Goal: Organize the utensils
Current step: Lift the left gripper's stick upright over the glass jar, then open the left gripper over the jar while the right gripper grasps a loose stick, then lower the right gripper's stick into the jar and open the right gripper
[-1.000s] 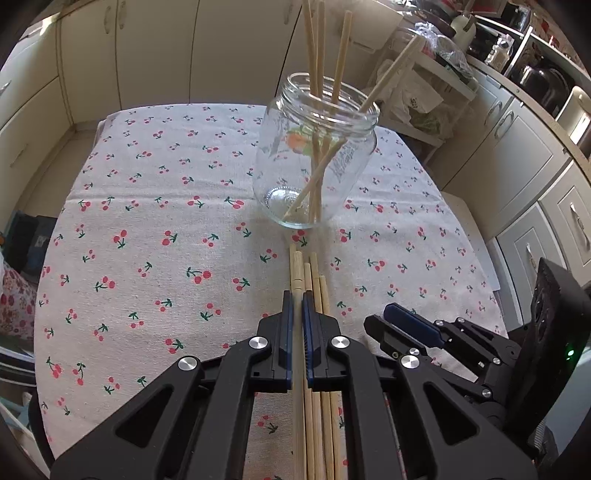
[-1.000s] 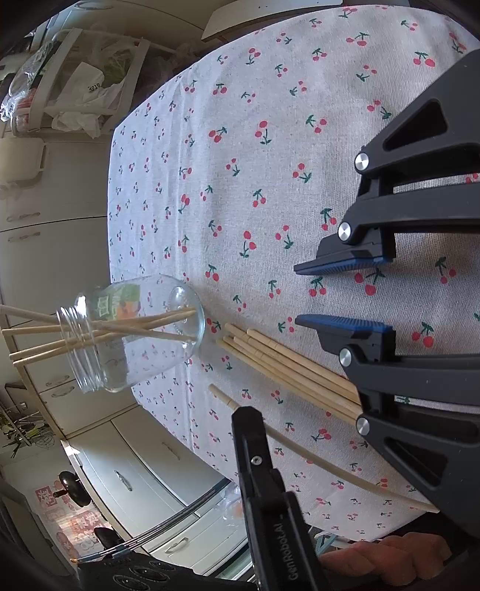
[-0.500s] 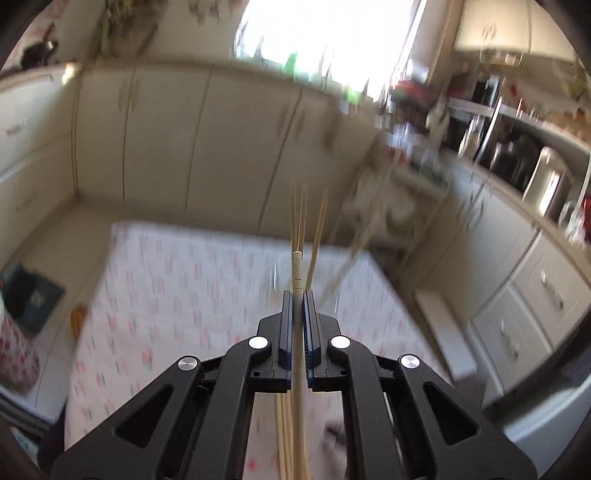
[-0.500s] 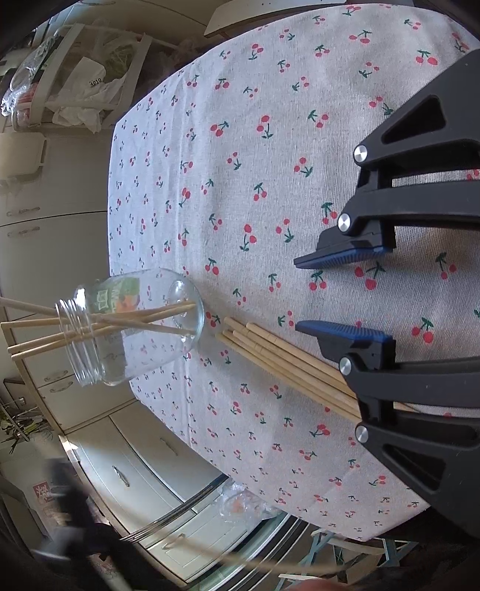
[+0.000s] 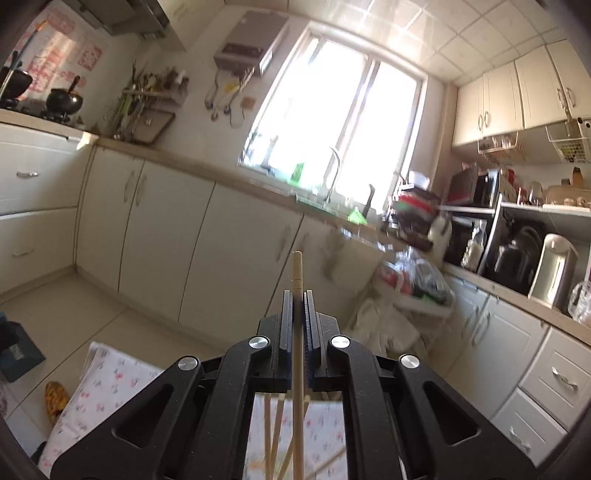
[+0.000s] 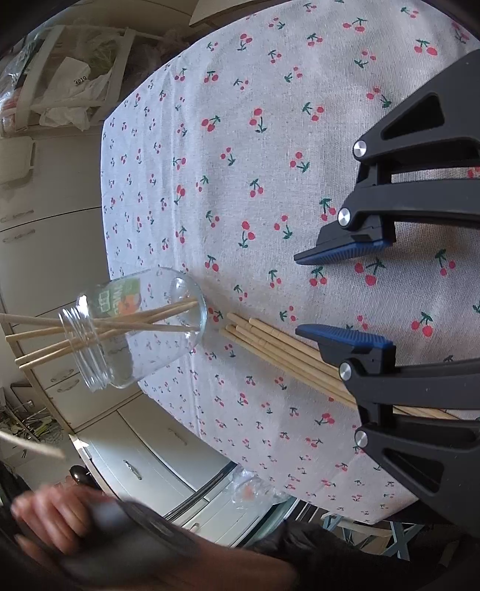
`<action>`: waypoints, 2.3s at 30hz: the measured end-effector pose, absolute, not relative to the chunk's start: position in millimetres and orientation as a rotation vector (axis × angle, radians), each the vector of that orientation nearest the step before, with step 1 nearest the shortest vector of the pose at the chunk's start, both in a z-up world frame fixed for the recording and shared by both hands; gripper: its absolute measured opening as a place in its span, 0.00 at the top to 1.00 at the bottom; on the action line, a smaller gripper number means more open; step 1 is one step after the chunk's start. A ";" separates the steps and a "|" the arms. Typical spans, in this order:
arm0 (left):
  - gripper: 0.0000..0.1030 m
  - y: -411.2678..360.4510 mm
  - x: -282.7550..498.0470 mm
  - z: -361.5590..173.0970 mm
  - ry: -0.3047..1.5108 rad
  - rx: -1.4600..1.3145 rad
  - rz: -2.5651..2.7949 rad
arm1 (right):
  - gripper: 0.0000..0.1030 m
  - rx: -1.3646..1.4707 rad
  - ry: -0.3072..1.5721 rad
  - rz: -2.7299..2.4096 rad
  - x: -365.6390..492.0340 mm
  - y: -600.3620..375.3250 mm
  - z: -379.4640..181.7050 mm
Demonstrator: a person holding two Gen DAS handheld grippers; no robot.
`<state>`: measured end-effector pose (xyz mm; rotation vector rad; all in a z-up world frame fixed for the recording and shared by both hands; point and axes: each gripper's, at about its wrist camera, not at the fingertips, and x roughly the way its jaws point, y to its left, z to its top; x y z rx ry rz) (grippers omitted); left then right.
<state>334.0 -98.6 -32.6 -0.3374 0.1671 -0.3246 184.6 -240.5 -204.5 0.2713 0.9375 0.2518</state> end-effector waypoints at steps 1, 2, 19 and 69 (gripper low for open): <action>0.95 -102.7 337.3 -32.9 0.150 -0.337 -0.322 | 0.66 0.277 0.943 0.249 185.5 -240.1 -203.8; 0.95 -106.7 341.1 -34.4 0.139 -0.340 -0.321 | 0.65 0.279 0.947 0.247 186.5 -239.8 -203.4; 0.95 -115.7 364.5 -64.3 0.105 -0.318 -0.274 | 0.64 0.181 0.958 0.240 196.1 -212.8 -201.2; 0.34 -24.4 285.8 -176.6 0.616 -0.227 -0.225 | 0.95 0.520 0.214 0.143 223.6 -263.6 -32.2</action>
